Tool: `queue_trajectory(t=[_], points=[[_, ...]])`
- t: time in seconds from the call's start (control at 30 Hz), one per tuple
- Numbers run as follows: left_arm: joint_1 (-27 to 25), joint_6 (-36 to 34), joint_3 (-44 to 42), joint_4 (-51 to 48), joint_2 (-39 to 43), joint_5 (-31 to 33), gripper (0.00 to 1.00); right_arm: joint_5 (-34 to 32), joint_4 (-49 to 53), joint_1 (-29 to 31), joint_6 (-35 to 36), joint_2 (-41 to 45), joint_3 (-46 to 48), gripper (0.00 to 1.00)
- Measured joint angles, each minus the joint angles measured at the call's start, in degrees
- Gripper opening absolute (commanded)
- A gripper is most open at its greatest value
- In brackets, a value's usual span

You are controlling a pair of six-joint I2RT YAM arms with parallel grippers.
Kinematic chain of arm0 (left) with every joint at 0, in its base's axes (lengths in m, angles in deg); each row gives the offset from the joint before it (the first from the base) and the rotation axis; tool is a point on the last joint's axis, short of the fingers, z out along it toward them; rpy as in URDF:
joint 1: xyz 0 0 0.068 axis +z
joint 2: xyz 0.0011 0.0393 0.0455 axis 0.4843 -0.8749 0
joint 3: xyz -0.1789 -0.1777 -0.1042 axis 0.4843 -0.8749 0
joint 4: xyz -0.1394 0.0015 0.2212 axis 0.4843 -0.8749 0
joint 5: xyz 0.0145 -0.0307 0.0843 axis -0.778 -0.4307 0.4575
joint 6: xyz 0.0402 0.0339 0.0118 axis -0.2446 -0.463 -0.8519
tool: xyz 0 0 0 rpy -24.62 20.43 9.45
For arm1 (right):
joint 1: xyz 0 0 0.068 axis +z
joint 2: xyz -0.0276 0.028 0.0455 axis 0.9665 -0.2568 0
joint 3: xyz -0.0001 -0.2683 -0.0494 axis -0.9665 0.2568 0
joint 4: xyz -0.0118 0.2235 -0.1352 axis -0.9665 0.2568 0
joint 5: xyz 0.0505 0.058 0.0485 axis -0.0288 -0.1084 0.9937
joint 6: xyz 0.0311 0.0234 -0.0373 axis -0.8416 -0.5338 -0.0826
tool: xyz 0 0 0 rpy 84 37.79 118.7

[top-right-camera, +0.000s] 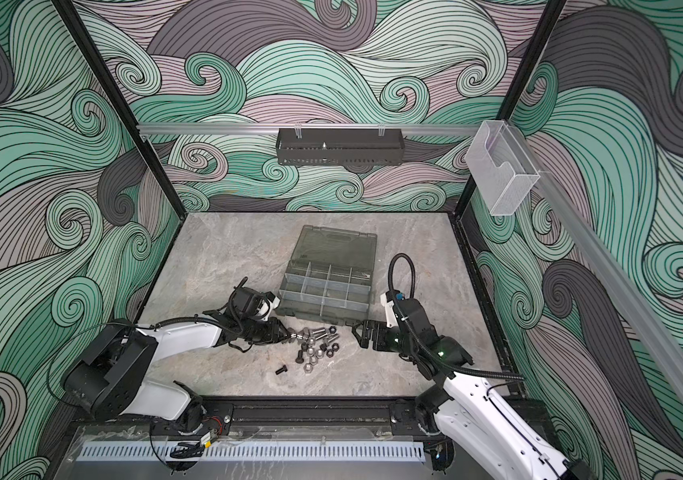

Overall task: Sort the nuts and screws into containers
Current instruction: 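Lower the left gripper onto a silver wing nut and close it, then lift the wing nut with the left gripper into the box's nearest compartment, release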

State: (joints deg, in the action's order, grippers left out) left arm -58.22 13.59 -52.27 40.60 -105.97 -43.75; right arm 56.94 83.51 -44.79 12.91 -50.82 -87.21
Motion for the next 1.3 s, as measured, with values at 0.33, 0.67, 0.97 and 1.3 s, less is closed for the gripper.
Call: queue_trajectory(t=[0.33,0.67,0.97,1.3], points=[[-0.5,0.0,3.2,-7.9,0.5,3.5,0.39,-0.4,0.3,0.0,-0.2,0.0,0.0,1.0],[-3.7,0.4,6.7,-11.9,-1.5,7.5,0.36,-0.4,1.2,0.0,-0.2,0.6,0.1,1.0],[-5.3,2.1,9.2,-13.7,-3.7,10.4,0.27,-0.5,2.1,0.0,-0.2,1.1,1.0,1.0],[-5.6,2.0,11.1,-20.3,-3.0,18.1,0.27,-0.5,2.4,0.0,-0.2,1.5,1.2,1.0]])
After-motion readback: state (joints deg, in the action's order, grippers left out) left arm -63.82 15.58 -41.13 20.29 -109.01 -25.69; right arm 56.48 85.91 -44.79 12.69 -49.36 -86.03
